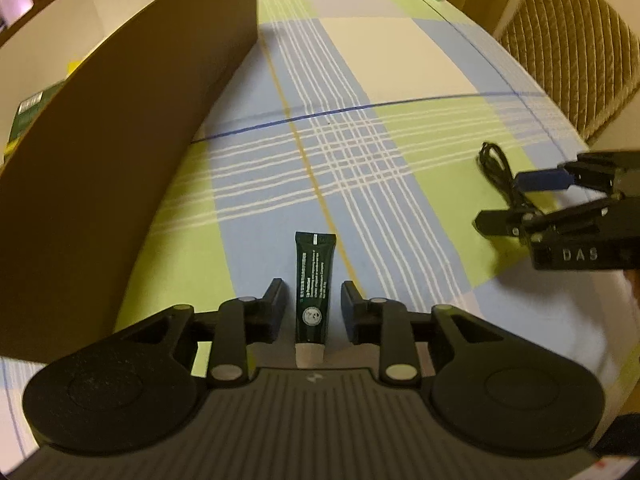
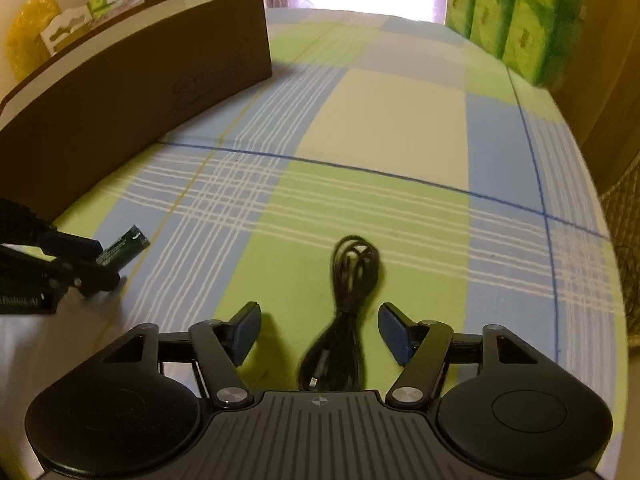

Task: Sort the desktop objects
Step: 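Grasp the dark green tube with the left tool while the right tool grasps the black cable, then carry the green tube and black cable over the brown box with both tools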

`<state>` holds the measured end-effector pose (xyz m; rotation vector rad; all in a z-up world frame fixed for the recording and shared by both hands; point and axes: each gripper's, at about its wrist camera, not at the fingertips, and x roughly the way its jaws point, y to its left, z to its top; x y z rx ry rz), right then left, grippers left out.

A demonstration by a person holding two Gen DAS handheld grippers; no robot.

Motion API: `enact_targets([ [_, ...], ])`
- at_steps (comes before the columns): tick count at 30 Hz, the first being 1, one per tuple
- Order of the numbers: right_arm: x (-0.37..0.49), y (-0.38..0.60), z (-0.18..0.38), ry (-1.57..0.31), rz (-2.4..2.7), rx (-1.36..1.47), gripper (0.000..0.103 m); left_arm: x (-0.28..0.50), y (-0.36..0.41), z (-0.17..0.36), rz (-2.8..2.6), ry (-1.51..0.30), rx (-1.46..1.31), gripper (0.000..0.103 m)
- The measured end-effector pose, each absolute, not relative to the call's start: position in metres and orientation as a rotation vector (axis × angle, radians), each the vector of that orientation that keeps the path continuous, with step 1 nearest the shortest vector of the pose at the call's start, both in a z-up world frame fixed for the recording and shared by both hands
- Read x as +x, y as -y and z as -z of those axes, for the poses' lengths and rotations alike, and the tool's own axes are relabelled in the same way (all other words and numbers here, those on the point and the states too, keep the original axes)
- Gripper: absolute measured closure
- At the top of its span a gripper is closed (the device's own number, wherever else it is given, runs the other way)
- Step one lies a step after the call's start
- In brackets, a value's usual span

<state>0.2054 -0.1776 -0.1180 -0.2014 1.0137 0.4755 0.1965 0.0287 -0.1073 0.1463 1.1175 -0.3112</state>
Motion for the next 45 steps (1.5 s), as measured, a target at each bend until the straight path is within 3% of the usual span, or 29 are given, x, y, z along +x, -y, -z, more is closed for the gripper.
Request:
enact_targets([
  [3, 0.199, 0.173, 0.118, -0.992, -0.483, -0.253, 0.063, 0.19, -0.025, 0.109, 0.317, -1.1, 0.182, 0.079],
  [5, 0.196, 0.172, 0.117, -0.985, -0.504, -0.261, 0.083, 0.186, -0.025, 0.108, 0.325, -1.098, 0.188, 0.083],
  [8, 0.19, 0.17, 0.117, -0.993, -0.516, -0.276, 0.083, 0.181, -0.025, 0.107, 0.335, -1.104, 0.193, 0.09],
  [17, 0.171, 0.168, 0.113, -1.032, -0.563, -0.267, 0.085, 0.159, -0.032, 0.103, 0.341, -1.123, 0.159, 0.091],
  [19, 0.167, 0.167, 0.11, -1.029, -0.574, -0.268, 0.092, 0.153, -0.034, 0.101, 0.34, -1.122, 0.15, 0.091],
  [45, 0.14, 0.149, 0.042, -0.961, -0.704, -0.129, 0.092, 0.123, -0.068, 0.023, 0.343, -0.942, 0.035, 0.091],
])
